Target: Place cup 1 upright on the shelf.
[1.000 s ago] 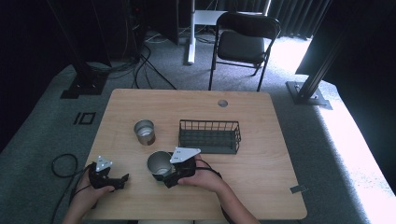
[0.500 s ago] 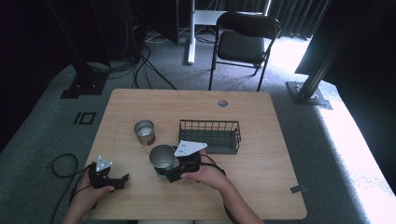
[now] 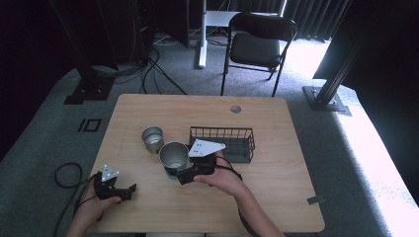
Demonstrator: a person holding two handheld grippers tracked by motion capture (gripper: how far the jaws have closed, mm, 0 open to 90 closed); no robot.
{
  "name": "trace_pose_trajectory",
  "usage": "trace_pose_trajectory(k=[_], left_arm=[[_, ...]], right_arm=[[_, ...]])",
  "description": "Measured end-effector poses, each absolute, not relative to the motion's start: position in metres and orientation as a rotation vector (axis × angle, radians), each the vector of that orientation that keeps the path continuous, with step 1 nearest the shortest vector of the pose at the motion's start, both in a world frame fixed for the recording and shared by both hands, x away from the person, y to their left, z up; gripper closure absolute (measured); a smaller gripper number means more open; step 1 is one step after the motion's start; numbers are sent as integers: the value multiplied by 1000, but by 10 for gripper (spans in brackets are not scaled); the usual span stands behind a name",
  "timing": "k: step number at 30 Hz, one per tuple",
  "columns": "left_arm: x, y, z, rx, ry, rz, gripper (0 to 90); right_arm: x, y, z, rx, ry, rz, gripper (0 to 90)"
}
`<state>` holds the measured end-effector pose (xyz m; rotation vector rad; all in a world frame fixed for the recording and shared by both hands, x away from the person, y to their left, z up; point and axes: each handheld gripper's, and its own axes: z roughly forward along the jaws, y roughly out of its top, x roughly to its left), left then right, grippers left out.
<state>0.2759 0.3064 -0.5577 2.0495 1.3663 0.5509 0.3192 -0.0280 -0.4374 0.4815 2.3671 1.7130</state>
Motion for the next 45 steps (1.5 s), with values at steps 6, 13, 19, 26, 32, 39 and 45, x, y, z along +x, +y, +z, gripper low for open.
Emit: trace_pose_trajectory(k=[6, 13, 19, 26, 32, 39, 45], left_arm=[[276, 306, -558, 2049, 1366, 551, 3], [276, 306, -558, 2049, 1366, 551, 3], [276, 306, -558, 2050, 1366, 551, 3], [276, 306, -558, 2050, 1366, 551, 3], [276, 306, -558, 2049, 1366, 551, 3], [276, 306, -558, 2048, 1366, 553, 3], [276, 306, -558, 2048, 1367, 551, 3]], right_arm=[[325, -35, -418, 512, 2313, 1719, 130], [333, -48, -401, 556, 2231, 1724, 130], [339, -61, -392, 609, 2170, 1696, 130], [349, -77, -393, 711, 2091, 1619, 130], [356, -91, -398, 797, 2026, 1557, 131], [363, -110, -404, 905, 1940, 1496, 130], [364, -123, -408, 940, 1904, 1461, 130]])
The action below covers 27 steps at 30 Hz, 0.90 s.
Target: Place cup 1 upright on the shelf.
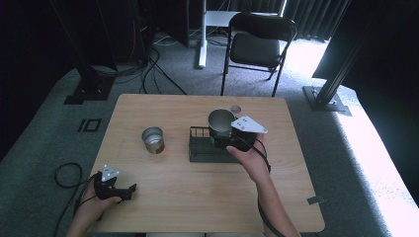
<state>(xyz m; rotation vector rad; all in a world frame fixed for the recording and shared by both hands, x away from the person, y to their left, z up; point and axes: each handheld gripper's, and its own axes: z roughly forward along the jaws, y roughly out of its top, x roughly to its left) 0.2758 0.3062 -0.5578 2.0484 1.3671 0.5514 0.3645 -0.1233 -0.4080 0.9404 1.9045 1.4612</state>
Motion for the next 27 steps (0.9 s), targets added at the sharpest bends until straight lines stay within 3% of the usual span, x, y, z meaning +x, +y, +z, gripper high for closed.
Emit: trace_pose_trajectory(k=[27], left_arm=[[276, 306, -558, 2048, 1367, 551, 3]], right_arm=[[368, -165, -444, 1117, 1788, 1370, 130]])
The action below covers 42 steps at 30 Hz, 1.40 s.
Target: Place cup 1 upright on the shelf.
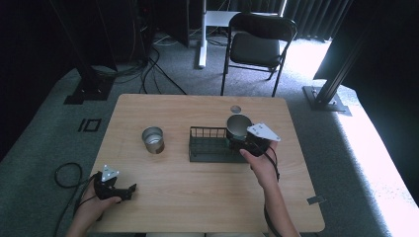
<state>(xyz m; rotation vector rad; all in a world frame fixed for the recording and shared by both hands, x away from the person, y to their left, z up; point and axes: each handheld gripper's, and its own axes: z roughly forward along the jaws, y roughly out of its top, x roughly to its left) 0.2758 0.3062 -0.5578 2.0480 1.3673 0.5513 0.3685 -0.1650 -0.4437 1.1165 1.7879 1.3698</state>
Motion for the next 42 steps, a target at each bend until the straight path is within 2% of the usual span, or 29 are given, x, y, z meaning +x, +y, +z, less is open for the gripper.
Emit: trace_pose_trajectory(k=[27, 42], left_arm=[[276, 306, -558, 2048, 1368, 550, 3], [276, 306, -558, 2047, 1368, 550, 3]], right_arm=[[391, -169, -475, 1186, 1844, 1299, 130], [388, -167, -478, 1146, 1860, 1329, 123]])
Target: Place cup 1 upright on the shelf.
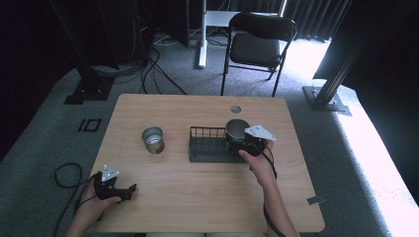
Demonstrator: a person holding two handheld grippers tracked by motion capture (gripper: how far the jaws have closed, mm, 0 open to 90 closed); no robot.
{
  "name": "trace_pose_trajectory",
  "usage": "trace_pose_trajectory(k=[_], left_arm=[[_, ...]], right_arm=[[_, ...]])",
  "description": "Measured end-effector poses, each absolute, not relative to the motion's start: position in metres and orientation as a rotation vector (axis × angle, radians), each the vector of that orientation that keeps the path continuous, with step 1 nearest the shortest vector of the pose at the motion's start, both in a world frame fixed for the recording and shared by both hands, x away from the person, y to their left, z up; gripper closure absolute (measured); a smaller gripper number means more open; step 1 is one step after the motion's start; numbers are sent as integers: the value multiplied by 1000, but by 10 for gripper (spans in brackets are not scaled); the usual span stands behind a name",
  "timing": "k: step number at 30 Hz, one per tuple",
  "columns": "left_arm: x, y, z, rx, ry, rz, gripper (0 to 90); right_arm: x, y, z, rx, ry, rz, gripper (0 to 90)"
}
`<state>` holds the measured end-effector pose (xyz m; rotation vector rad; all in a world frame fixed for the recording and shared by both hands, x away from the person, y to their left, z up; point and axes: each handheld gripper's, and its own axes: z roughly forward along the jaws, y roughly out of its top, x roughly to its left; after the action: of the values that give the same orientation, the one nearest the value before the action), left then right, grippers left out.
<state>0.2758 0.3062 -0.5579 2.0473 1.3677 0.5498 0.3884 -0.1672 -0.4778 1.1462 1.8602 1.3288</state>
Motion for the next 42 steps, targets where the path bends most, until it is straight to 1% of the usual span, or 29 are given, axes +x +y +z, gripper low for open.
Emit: trace_pose_trajectory(k=[15, 32, 42], left_arm=[[276, 306, -558, 2048, 1368, 550, 3], [276, 306, -558, 2047, 1367, 550, 3], [276, 306, -558, 2047, 1367, 550, 3]], right_arm=[[378, -171, -478, 1145, 1875, 1308, 116], [358, -189, -478, 1146, 1875, 1314, 116], [347, -204, -484, 1138, 1882, 1293, 116]])
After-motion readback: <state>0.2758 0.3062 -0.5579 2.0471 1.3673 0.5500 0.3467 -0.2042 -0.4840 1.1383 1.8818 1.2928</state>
